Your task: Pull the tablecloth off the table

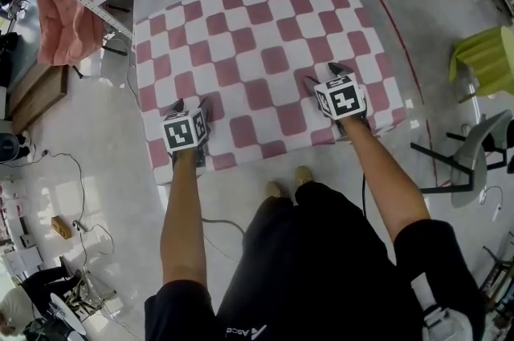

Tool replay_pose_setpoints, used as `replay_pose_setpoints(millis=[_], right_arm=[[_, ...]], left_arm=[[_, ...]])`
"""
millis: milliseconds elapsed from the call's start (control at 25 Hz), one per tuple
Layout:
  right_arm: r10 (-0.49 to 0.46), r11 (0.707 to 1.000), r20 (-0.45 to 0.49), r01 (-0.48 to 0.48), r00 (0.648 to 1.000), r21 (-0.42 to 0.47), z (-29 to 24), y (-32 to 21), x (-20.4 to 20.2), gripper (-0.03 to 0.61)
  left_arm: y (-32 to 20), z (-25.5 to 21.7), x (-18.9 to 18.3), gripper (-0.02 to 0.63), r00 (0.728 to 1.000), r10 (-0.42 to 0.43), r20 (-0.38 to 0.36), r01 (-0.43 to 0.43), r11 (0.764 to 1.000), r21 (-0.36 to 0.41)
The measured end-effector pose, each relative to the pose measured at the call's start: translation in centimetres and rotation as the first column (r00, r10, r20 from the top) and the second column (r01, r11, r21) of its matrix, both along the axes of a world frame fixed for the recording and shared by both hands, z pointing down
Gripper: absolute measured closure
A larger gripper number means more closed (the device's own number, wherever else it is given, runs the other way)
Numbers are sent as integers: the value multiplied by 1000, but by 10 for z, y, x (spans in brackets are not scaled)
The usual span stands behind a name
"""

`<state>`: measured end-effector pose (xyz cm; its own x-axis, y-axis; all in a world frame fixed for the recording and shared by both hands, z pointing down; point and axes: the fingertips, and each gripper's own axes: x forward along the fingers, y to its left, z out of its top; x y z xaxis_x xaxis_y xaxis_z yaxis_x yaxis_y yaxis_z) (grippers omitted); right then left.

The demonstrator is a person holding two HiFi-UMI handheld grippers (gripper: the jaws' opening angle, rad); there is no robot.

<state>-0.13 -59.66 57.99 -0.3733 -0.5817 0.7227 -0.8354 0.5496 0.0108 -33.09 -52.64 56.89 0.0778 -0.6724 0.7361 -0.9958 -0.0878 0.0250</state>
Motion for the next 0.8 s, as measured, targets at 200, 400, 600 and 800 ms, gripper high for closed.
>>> replay_pose_setpoints(millis=[200,400,600,800], right_arm=[[52,996,-46,-55,998,-66,21,-18,11,264],[90,986,-30,-94,995,-137,29,-21,15,261],[44,992,-21,-46,999,-119,28,-19,5,357],[-27,997,-43,24,999,-76,25,-10,-18,542]], left_arm=[[-1,29,-10,321,999,-27,23,29,992,-126],[-3,37,-5,345,1000,-9,0,9,984,-180],[-6,37,5,432,999,54,10,-51,978,-203],[-5,37,18,522,996,87,31,-80,979,-190]])
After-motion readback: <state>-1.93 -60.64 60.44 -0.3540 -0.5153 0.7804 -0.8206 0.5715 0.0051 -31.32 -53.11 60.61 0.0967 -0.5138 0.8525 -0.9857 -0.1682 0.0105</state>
